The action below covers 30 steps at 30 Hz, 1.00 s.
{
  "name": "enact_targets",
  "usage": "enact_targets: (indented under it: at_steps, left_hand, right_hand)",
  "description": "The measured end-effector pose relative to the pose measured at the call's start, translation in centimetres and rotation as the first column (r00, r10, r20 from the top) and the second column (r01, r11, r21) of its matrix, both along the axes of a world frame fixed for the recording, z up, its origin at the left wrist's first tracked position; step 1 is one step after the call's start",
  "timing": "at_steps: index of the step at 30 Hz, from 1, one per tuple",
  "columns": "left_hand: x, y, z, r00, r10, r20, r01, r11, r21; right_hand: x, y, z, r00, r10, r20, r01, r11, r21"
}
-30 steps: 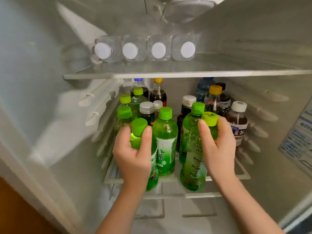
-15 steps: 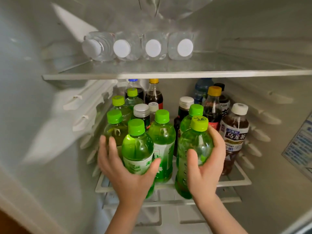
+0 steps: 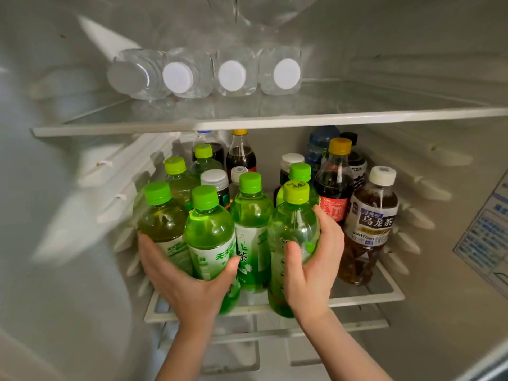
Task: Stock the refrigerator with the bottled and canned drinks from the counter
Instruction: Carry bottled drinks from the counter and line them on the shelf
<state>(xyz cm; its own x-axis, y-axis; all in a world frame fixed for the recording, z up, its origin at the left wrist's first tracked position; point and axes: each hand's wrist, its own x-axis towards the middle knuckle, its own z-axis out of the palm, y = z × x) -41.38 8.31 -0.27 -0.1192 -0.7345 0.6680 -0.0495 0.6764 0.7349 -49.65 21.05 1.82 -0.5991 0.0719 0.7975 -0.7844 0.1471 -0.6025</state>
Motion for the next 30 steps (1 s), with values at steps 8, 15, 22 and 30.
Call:
enact_targets:
  at_steps: [8, 15, 22, 30]
  left_hand:
    - [0.6, -1.3, -0.4, 0.998, -0.031, 0.049, 0.031, 1.0, 0.005]
    - [1.1, 0.2, -0.2, 0.994, 0.058, 0.091, -0.047, 0.992, -0.113]
    - [1.7, 1.7, 1.4, 0.996, 0.081, -0.042, -0.088, 0.966, -0.241]
    - [1.5, 4.7, 8.4, 0.947, -0.31, 0.089, 0.314, 0.827, -0.467]
  right_hand:
    - [0.0, -0.2, 0.5, 0.999, 0.013, 0.037, -0.015, 0.999, 0.048]
    - [1.2, 1.4, 0.5, 0.994, 0.039, 0.101, -0.058, 0.981, 0.186]
    - [2.3, 4.7, -0.9, 0.957, 0.105, 0.27, -0.202, 0.911, 0.361]
    - [1.6, 5.5, -0.9, 0.936, 0.167, 0.309, -0.287, 0.871, 0.398]
